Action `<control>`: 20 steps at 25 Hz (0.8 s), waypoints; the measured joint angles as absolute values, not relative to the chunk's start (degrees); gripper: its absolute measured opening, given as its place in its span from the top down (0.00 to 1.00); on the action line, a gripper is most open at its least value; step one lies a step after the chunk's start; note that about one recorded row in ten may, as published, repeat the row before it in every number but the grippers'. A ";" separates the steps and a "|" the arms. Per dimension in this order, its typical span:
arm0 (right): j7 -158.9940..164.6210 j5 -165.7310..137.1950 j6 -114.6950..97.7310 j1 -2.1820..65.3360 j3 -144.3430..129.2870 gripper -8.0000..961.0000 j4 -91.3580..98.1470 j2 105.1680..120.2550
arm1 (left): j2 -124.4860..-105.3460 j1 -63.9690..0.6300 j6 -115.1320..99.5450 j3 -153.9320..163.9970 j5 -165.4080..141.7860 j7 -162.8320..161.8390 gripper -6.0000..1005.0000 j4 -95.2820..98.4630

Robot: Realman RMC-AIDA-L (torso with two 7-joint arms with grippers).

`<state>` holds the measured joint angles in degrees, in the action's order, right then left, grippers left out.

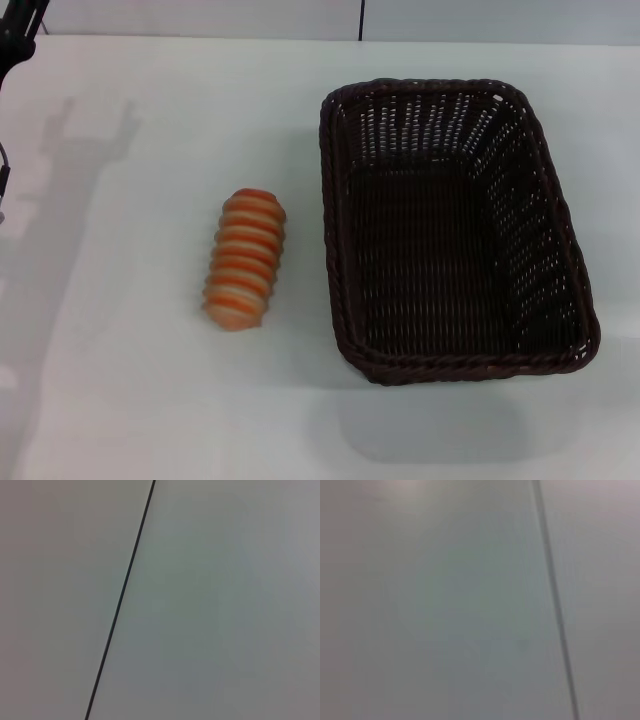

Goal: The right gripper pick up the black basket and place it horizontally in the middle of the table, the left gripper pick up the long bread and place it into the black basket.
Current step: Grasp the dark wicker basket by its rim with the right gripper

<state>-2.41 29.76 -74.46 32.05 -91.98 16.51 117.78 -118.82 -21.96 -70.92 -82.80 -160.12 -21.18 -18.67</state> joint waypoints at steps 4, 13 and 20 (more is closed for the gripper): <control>-6.87 29.05 -69.21 29.73 -92.11 0.35 22.81 118.04 | -118.82 -21.70 -70.91 -82.79 -160.07 -21.34 0.15 -18.67; -17.08 24.22 -30.74 20.45 -88.80 0.36 53.73 118.27 | -118.83 -21.09 -72.01 -82.79 -160.04 -21.54 0.15 -18.89; -19.52 22.61 0.89 20.42 -83.23 0.36 69.13 118.87 | -118.82 -20.62 -73.12 -82.17 -160.22 -21.62 0.16 -19.09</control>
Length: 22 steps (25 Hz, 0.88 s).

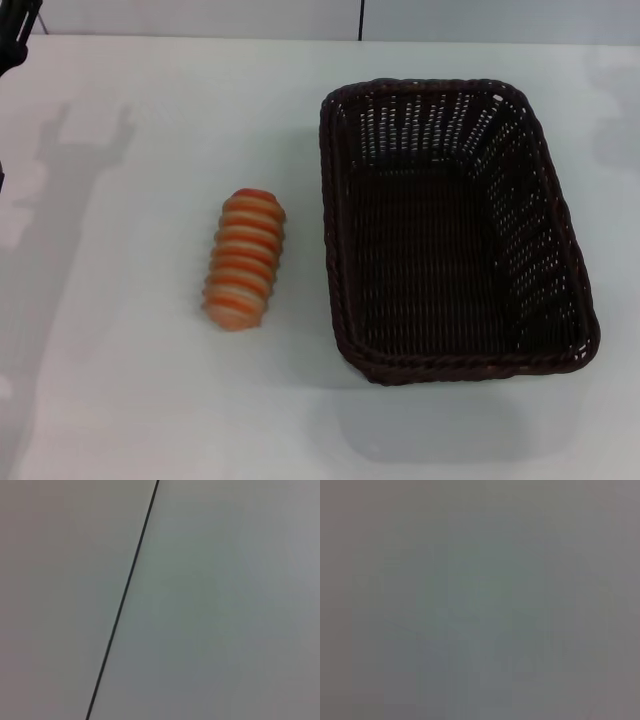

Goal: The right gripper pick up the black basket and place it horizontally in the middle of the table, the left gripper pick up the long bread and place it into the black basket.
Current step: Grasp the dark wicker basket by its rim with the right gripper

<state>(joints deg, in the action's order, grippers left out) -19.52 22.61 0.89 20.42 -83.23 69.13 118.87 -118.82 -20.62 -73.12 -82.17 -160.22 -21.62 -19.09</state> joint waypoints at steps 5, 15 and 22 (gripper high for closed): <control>-18.83 22.37 16.09 20.35 -82.73 0.36 77.47 118.93 | -118.78 -20.62 -73.40 -82.10 -160.21 -21.52 0.16 -19.09; -6.39 15.94 52.33 20.64 -83.17 0.36 99.07 119.00 | -118.23 -21.01 -73.55 -82.40 -160.32 -21.19 0.16 -19.00; 2.97 15.81 71.13 21.30 -83.03 0.36 109.48 119.00 | -118.19 -20.83 -73.54 -84.11 -159.99 -21.23 0.16 -19.27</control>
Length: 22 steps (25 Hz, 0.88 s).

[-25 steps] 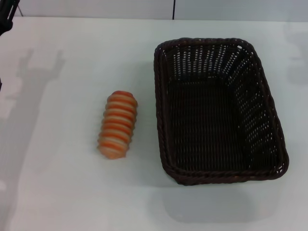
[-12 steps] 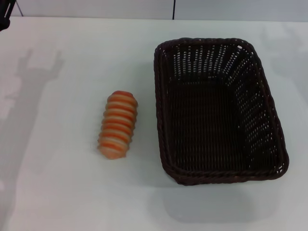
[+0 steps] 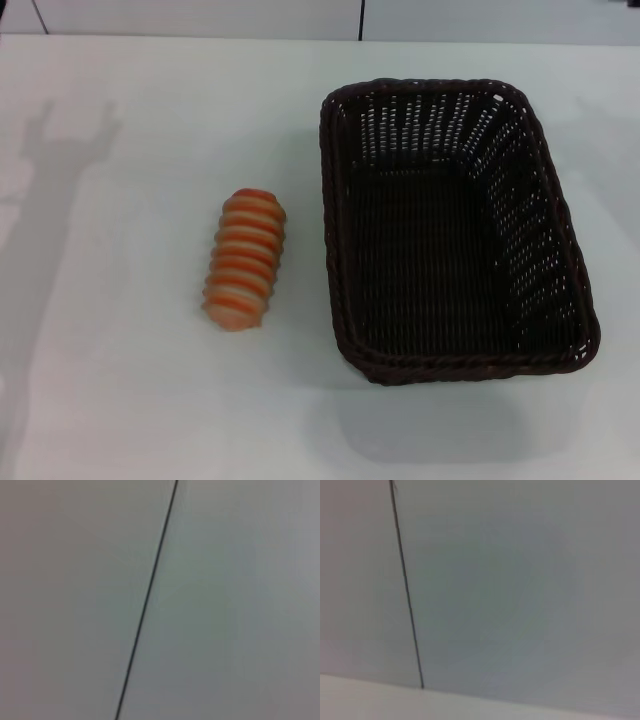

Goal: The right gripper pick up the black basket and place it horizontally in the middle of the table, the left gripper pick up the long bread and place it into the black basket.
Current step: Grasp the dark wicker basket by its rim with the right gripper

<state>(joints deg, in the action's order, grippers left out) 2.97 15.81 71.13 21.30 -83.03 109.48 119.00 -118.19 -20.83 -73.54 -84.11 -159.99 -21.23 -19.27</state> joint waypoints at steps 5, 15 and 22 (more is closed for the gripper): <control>6.48 16.20 79.59 23.25 -83.26 0.36 110.52 119.00 | -117.70 -21.19 -73.32 -86.77 -160.00 -21.19 0.17 -18.90; 12.62 17.14 87.52 24.03 -87.91 0.36 107.67 119.17 | -115.80 -21.84 -71.03 -88.87 -159.98 -21.23 0.17 -18.60; 13.73 17.42 87.57 24.95 -89.20 0.36 102.66 119.18 | -115.25 -21.76 -70.39 -88.79 -159.96 -21.42 0.17 -18.52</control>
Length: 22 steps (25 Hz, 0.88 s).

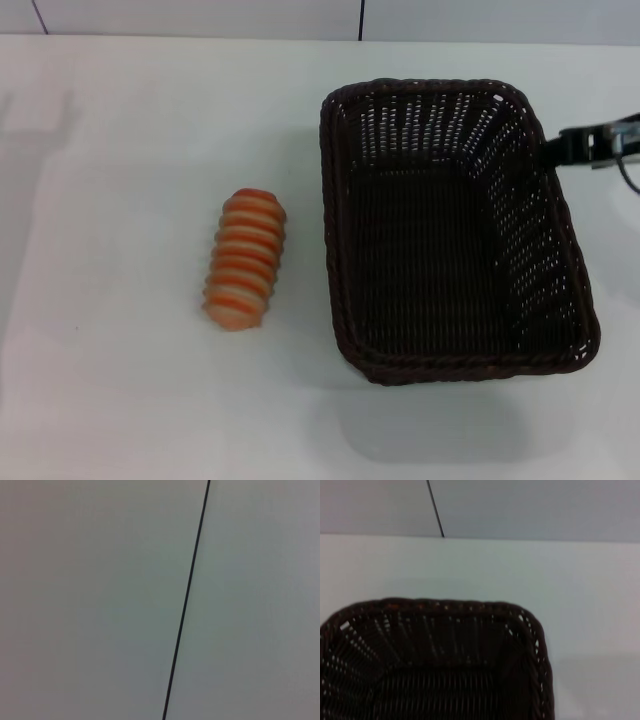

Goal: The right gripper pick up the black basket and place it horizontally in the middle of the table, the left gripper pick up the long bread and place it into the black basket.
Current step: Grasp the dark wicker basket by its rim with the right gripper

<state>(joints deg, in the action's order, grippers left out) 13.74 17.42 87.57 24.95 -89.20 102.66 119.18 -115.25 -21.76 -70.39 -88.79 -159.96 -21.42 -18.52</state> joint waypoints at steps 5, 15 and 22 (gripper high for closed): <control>13.97 18.57 87.10 25.56 -89.13 0.36 99.64 119.18 | -115.01 -21.38 -70.39 -88.84 -159.96 -21.34 0.18 -18.52; 14.60 18.74 86.39 26.53 -90.01 0.36 95.82 119.26 | -114.41 -21.09 -70.31 -88.81 -159.96 -21.63 0.18 -18.40; 14.99 20.07 84.69 27.14 -91.21 0.36 92.97 119.27 | -114.26 -21.18 -70.31 -88.76 -159.96 -21.61 0.18 -18.29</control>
<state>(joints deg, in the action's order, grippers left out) 14.99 20.07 84.69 27.14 -91.21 92.97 119.27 -114.26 -21.18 -70.31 -88.76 -159.96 -21.61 -18.29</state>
